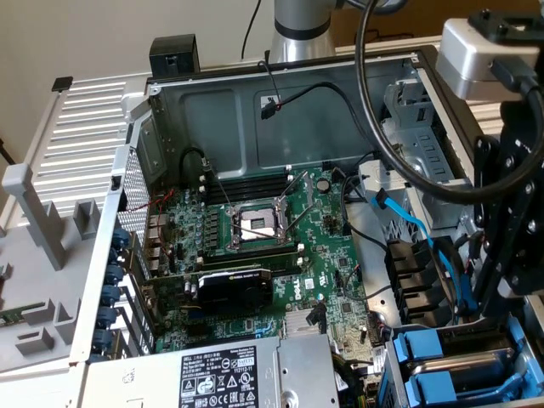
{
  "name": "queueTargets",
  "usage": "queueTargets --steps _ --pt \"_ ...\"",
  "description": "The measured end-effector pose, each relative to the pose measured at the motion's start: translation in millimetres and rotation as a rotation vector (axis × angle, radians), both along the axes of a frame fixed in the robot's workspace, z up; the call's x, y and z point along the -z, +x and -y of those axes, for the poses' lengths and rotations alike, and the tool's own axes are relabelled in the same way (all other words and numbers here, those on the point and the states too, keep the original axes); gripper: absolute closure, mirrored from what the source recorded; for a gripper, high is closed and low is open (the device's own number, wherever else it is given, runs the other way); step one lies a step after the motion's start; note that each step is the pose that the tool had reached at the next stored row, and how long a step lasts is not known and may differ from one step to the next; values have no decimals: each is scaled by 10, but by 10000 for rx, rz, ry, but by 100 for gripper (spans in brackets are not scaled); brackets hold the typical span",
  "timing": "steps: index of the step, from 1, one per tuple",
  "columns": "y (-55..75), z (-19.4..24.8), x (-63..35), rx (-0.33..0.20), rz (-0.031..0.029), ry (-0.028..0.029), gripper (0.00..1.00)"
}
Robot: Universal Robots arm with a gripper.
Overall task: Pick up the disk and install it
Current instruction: 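Insert the first disk wire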
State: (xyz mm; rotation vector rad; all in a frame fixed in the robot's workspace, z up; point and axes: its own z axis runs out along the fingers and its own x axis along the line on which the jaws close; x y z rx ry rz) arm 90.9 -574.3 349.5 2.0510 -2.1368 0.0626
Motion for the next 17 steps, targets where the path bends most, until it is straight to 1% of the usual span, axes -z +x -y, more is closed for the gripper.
queueTargets --steps 4,10,12,17 --pt "33 -16 2 1 -5 -3 83" --pt "44 -18 18 1 -6 -2 83" --pt "26 -18 25 -1 -5 -2 83" --pt "-70 -13 33 0 -5 -1 83"
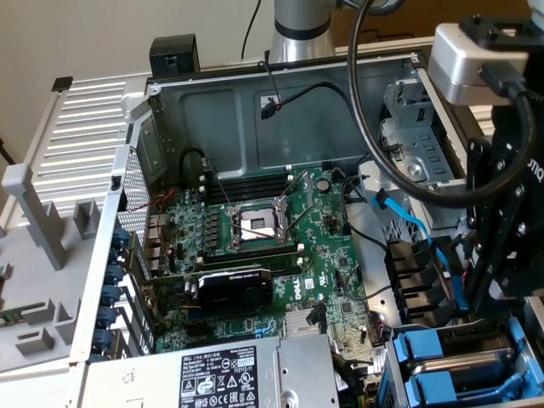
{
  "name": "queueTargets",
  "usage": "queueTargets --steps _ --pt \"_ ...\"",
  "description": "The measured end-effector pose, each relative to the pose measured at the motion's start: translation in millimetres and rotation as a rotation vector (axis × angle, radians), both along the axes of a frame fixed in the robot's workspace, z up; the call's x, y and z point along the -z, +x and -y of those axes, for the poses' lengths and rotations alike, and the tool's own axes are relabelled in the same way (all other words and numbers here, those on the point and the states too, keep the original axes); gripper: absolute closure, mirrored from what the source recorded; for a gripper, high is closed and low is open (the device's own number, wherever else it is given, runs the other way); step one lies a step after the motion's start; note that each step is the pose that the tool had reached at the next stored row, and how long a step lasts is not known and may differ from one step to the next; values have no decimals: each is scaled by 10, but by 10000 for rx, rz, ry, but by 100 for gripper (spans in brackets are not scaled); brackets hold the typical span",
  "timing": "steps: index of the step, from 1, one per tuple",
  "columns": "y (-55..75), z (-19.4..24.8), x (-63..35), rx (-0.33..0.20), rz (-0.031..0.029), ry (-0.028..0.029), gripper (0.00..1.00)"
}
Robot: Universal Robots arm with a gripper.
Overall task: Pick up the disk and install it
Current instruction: 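Insert the first disk wire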
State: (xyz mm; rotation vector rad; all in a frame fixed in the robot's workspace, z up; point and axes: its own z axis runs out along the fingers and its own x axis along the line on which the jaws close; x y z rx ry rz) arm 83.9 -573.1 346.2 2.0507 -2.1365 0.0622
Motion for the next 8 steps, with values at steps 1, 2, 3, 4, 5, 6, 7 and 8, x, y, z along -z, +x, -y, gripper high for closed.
queueTargets --steps 1,2,3,4,5,6,7,8 --pt "-5 4 -1 0 0 -3 83" --pt "-5 9 1 0 0 -2 83" --pt "-5 16 2 0 0 -2 83" --pt "-6 22 5 0 1 -1 83" --pt "-6 26 8 0 0 -1 83" --pt "-6 27 11 0 0 0 83" --pt "-6 29 13 0 0 -1 83" --pt "-8 30 15 -1 0 -6 83"
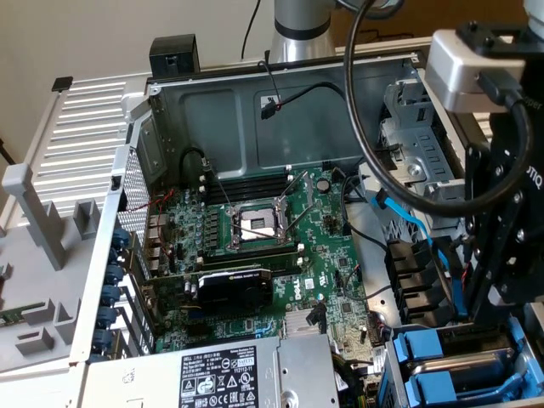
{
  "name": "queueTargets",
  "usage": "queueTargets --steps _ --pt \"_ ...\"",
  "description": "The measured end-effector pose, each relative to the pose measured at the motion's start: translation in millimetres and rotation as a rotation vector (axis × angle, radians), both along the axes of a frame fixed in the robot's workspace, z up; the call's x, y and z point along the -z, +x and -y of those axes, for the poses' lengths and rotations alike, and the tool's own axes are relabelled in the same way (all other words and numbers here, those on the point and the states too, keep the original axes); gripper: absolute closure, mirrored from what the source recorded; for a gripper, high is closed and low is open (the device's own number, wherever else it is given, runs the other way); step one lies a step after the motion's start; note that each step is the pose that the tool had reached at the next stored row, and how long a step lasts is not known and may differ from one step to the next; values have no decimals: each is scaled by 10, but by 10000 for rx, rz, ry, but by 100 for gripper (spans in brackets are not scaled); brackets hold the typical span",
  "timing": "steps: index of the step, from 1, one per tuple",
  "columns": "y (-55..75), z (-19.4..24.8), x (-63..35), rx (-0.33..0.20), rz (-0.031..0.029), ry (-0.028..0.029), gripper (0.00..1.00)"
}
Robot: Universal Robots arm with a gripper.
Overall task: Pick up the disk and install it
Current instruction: 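Insert the first disk wire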
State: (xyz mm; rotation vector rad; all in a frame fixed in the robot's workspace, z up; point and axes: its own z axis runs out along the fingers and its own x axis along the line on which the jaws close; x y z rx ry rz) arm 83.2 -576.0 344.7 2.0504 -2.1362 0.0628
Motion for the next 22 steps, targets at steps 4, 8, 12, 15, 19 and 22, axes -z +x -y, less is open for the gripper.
queueTargets --steps 4,8,12,15,19,22 --pt "-30 1 18 0 0 -16 83" --pt "-44 1 39 0 -1 -21 83" --pt "-58 2 47 1 -2 -30 83" --pt "-58 1 50 -1 -2 -58 83" --pt "-60 2 51 1 -2 -80 83" --pt "-61 2 56 0 -2 -79 83"
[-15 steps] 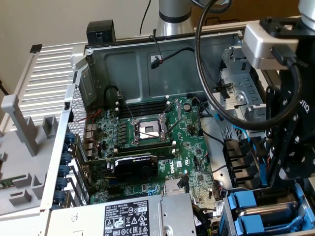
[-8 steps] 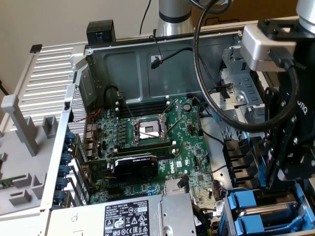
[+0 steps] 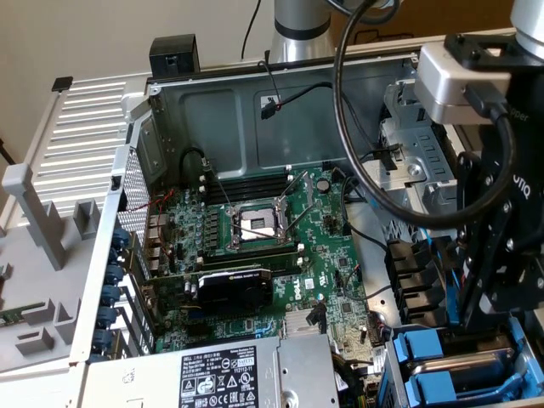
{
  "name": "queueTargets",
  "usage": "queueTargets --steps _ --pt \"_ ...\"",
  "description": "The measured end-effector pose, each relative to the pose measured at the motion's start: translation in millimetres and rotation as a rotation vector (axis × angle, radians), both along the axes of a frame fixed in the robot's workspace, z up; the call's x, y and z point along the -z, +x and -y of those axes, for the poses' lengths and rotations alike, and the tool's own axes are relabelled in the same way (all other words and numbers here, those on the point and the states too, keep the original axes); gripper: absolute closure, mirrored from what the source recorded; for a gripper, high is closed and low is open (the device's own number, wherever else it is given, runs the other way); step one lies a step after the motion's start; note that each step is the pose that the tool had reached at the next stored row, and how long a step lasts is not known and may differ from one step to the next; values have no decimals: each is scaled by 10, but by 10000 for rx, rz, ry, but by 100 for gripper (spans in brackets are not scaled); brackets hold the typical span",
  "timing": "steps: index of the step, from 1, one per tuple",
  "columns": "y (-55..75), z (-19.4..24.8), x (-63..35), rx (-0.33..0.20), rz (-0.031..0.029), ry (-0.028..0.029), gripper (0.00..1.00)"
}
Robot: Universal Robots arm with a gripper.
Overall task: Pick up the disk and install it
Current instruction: 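Insert the first disk wire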
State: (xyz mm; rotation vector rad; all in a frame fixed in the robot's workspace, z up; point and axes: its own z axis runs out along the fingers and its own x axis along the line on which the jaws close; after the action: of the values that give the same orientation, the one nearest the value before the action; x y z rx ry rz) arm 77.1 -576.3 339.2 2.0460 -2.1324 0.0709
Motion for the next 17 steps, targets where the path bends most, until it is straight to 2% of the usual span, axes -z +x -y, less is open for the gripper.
queueTargets --steps 6,13,17 --pt "-2 0 23 -6 0 -30 83" --pt "0 3 27 21 -1 -26 83" --pt "0 3 26 68 -49 -29 83"
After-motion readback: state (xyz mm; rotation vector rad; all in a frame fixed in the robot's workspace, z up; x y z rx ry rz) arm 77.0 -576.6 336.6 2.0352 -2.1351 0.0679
